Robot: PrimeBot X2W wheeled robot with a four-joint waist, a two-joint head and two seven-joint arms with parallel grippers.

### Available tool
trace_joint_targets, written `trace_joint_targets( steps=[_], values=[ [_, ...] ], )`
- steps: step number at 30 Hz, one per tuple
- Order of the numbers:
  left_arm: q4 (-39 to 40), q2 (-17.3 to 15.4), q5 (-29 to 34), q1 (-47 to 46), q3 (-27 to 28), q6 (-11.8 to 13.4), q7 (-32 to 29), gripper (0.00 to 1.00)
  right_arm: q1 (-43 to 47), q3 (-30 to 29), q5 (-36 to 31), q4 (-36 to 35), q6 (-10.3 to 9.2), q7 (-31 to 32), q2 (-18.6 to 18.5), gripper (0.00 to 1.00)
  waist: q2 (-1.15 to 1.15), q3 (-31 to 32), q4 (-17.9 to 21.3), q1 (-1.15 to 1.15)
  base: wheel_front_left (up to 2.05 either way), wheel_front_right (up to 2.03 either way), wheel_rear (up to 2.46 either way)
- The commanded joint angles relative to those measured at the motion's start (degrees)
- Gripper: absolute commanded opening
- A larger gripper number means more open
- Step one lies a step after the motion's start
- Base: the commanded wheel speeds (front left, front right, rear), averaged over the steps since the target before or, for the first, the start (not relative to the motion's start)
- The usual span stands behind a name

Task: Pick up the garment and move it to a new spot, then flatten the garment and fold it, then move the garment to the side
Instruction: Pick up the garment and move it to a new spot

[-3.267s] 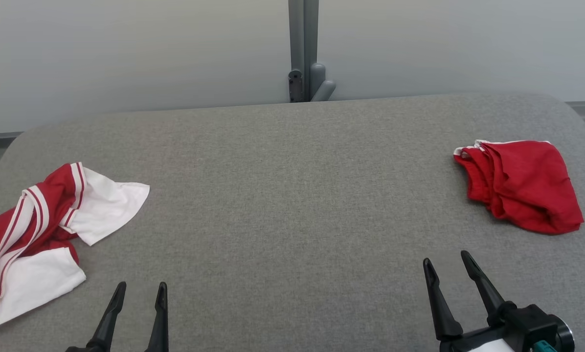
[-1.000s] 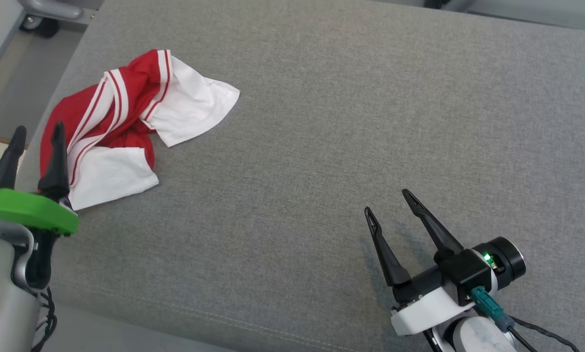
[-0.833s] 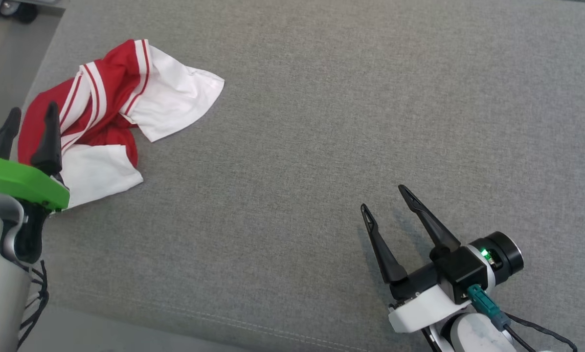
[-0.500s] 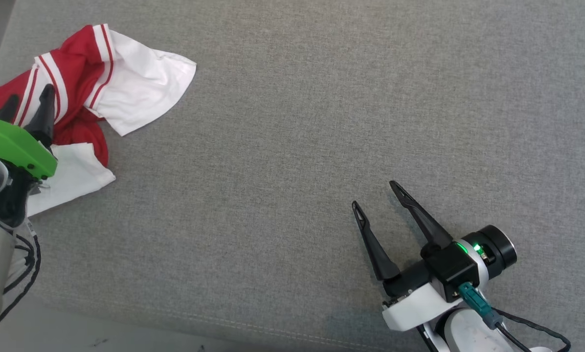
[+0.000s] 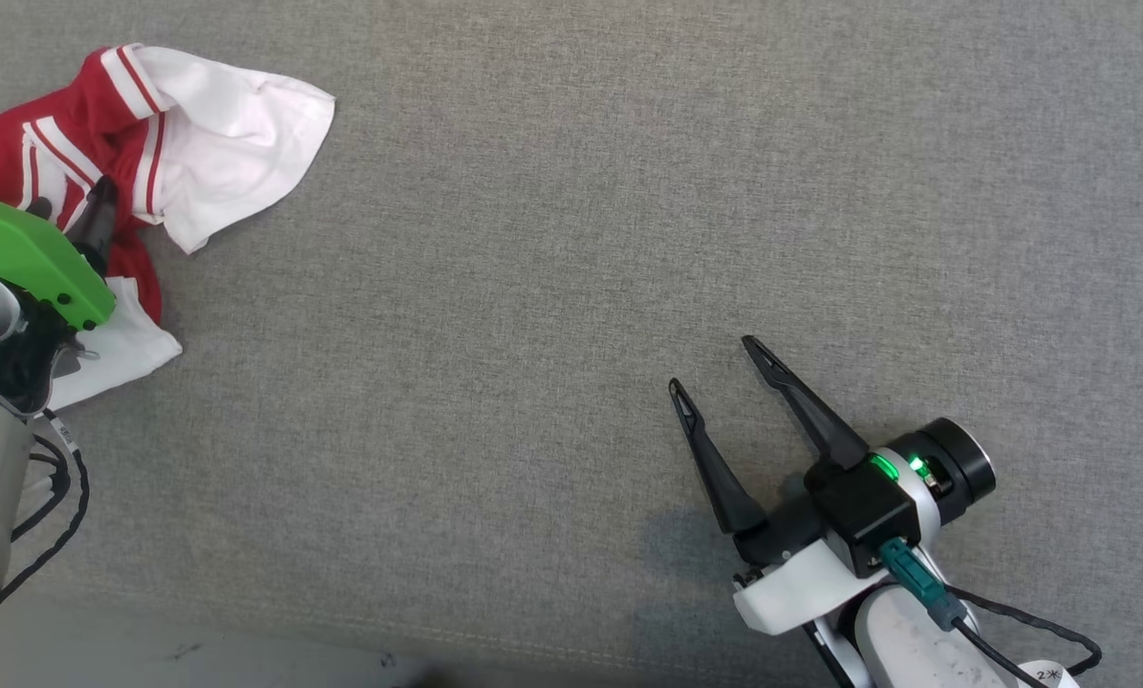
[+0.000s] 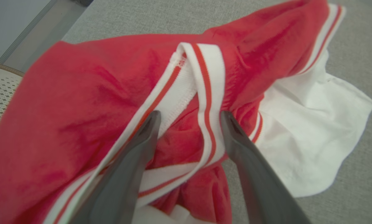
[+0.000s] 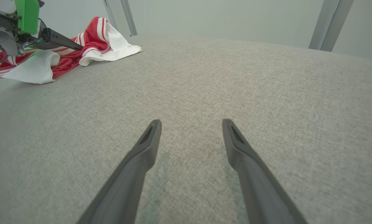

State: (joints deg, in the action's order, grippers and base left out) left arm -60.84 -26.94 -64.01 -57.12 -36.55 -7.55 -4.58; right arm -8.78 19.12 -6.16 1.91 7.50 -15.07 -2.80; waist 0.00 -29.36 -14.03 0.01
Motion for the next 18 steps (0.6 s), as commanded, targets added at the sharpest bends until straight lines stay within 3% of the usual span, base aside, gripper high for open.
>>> trace_joint_targets(
  steps=[1, 2, 3, 4, 14, 18],
  values=[
    [-0.13, -0.10, -0.39, -0.02, -1.06, 0.10, -0.36, 1.00, -0.72, -0.07, 0.32, -0.01, -0.03, -0.22, -0.19, 1.00, 0.00, -0.27, 0.31, -0.01, 0.00, 0.00, 0.00],
    [0.08, -0.17, -0.55, 0.18, -1.49, 0.10, -0.04, 0.93, -0.74, -0.20, 0.37, -0.01, -0.03, -0.22, -0.20, 1.00, 0.00, -0.23, 0.36, -0.01, 0.00, 0.00, 0.00],
    [0.72, -0.25, -0.80, 0.41, -1.85, 0.10, 0.67, 0.62, -0.76, -0.26, 0.42, 0.03, -0.03, -0.22, -0.19, 1.00, 0.00, -0.12, 0.42, -0.01, 0.00, 0.00, 0.00],
    [1.40, -0.49, -1.16, 0.61, -1.99, 0.10, 2.30, 0.00, -0.71, -0.38, 0.52, 0.09, -0.03, -0.22, -0.19, 1.00, 0.00, 0.08, 0.44, -0.01, 0.00, 0.00, 0.00],
    [6.74, -2.70, -4.49, 3.35, -2.96, 0.10, 15.88, 0.00, 0.36, -0.22, 3.08, -0.17, -0.03, -0.22, -0.19, 1.00, 0.00, 4.42, 1.28, -0.01, 0.00, 0.00, 0.00],
    [13.75, -5.75, -1.48, 3.86, -1.37, 0.10, 19.62, 0.00, 1.28, -0.26, 4.78, -0.20, -0.03, -0.22, -0.20, 1.00, 0.00, 7.79, 1.82, -0.01, 0.00, 0.00, 0.00]
  ],
)
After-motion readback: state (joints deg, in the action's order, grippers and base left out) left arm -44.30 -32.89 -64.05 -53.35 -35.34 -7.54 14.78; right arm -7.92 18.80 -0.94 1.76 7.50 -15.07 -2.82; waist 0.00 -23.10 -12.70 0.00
